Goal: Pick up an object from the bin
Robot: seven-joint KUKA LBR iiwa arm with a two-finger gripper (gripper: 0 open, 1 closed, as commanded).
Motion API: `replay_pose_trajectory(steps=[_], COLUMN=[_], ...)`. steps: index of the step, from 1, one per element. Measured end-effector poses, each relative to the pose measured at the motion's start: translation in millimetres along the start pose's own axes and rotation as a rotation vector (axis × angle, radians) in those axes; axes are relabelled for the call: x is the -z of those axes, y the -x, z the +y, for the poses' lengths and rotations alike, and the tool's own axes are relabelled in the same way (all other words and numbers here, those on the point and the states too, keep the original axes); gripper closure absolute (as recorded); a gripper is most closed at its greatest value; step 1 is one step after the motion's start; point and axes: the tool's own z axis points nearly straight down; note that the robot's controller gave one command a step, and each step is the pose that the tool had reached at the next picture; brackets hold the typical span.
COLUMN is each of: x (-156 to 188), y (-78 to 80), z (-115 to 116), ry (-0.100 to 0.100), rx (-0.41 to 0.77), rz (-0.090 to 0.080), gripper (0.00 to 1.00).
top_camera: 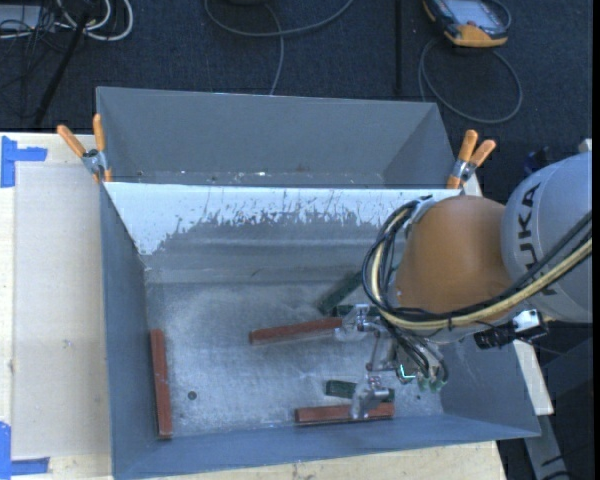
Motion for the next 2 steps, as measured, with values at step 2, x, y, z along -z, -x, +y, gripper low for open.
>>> replay_pose_trajectory(steps=[2], x=[-43.5], y=[-1.6], z=[-4.1], ry=[-0.001], rx=[0.098], rz=[-0.009], gripper=[0.00])
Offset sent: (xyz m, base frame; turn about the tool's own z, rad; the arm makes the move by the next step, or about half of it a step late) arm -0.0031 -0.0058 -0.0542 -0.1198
